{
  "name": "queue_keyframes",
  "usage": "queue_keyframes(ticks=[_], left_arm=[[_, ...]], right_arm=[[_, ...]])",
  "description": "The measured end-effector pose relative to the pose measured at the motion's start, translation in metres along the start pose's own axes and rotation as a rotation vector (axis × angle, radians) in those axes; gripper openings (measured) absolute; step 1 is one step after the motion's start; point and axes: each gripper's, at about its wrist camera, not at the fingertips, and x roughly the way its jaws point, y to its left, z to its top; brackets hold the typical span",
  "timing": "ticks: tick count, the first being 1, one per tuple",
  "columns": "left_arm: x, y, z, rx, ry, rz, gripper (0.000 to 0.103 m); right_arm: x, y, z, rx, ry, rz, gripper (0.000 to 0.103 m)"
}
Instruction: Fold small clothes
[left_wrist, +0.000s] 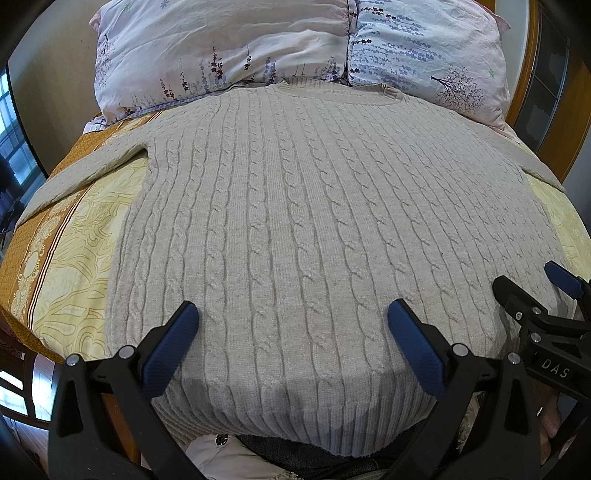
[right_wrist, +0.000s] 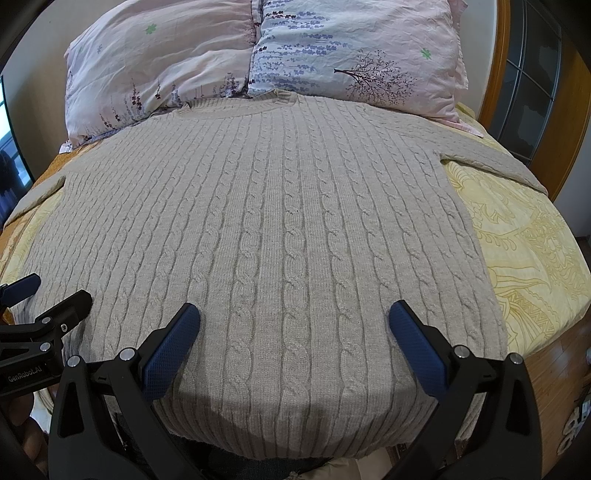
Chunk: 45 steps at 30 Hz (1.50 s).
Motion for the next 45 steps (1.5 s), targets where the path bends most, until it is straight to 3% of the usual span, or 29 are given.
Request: queue_keyframes(ticks=[33, 39, 45], left_arm=[[0.000, 0.000, 0.000, 0.001, 0.003, -0.001, 0.101], [0.001, 0.001, -0.003, 0.011, -0.001, -0.003, 0.101], [0.005, 0.001, 0.004, 0.020, -0.027, -0.014, 0.101]], right_arm=[[0.001, 0.002, 0.002, -0.003, 0.007, 0.002, 0.102], [0.000, 0.001, -0.001, -0.047, -0.023, 0.032, 0.102], [0.001, -0.012, 0.009, -0.103, -0.071, 0.137, 0.102]])
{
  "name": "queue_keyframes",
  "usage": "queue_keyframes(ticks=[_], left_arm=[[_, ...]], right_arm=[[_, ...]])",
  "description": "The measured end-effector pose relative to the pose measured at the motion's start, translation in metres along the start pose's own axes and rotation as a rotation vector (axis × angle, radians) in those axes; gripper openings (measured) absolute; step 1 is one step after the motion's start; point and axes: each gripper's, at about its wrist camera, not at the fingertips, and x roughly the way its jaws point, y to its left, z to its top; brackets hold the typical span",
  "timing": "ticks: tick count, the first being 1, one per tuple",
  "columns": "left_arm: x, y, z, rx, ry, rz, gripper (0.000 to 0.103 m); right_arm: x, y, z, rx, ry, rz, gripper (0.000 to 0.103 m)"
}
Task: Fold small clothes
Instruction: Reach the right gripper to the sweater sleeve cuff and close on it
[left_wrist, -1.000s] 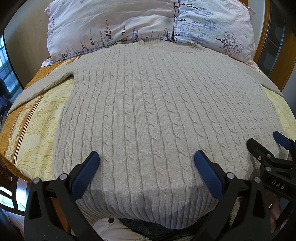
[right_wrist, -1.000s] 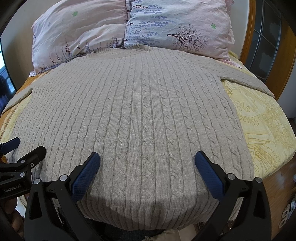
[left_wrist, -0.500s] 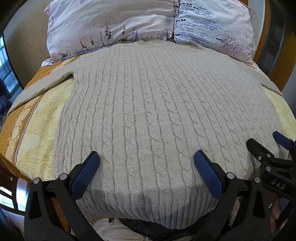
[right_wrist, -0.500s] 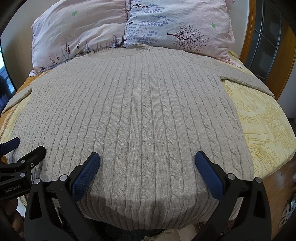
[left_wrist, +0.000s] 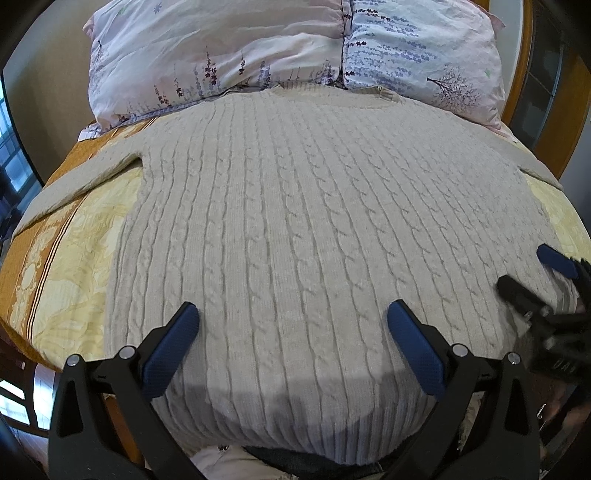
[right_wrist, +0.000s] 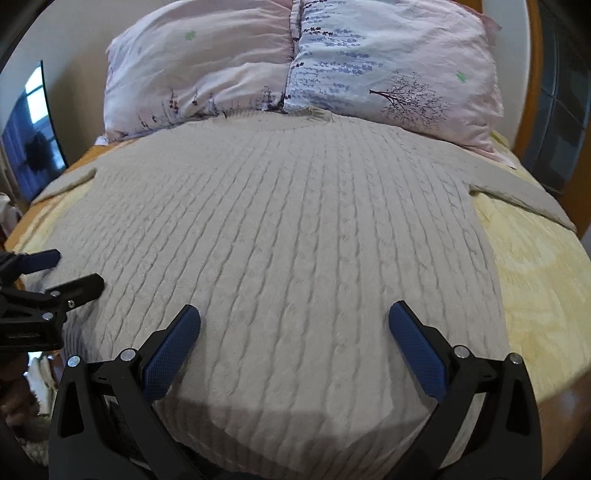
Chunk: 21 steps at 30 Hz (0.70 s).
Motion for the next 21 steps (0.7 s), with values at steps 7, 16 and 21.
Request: queue_keyframes(ticks=[7, 16, 21], left_arm=[[0.006, 0.018, 0.030, -0.031, -0.042, -0.060, 0.101], [0.021, 0.048, 0.082, -0.094, -0.039, -0.206, 0.101], [0.024, 0.051, 0.099, -0.070, -0.061, -0.179, 0.101]], right_arm=[[-0.017, -0.116, 0.059, 0.395, -0.077, -0.008, 0.096], [0.047, -0.244, 0.067, 0.872, 0.042, 0.094, 0.062], [0.064, -0.258, 0.071, 0.920, 0.048, 0.128, 0.057]])
